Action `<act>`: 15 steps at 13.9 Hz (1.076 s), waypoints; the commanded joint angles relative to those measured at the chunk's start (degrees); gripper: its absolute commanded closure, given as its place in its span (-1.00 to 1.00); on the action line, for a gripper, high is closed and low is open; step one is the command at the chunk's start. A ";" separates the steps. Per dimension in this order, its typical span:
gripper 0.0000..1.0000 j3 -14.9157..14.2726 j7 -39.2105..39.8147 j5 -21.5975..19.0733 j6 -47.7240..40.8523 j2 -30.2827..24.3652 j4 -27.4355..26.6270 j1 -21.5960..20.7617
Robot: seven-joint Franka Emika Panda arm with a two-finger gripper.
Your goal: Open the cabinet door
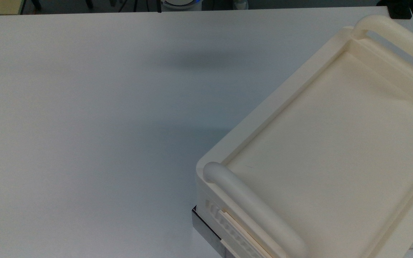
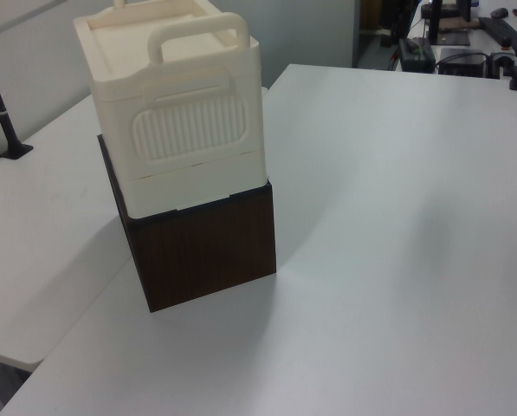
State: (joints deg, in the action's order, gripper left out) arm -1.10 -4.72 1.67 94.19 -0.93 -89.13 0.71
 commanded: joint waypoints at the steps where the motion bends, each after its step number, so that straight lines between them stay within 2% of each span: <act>1: -1.00 -0.83 0.77 -0.26 0.82 -0.74 -1.31 -1.07; 10: -1.00 -0.83 2.07 -0.26 0.30 -0.74 -1.22 -1.07; 15: -1.00 -0.13 17.96 -0.26 -0.76 0.40 -0.61 -1.07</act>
State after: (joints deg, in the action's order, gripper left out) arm -1.09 4.39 1.66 94.06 -0.73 -89.37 0.57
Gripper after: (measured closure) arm 0.000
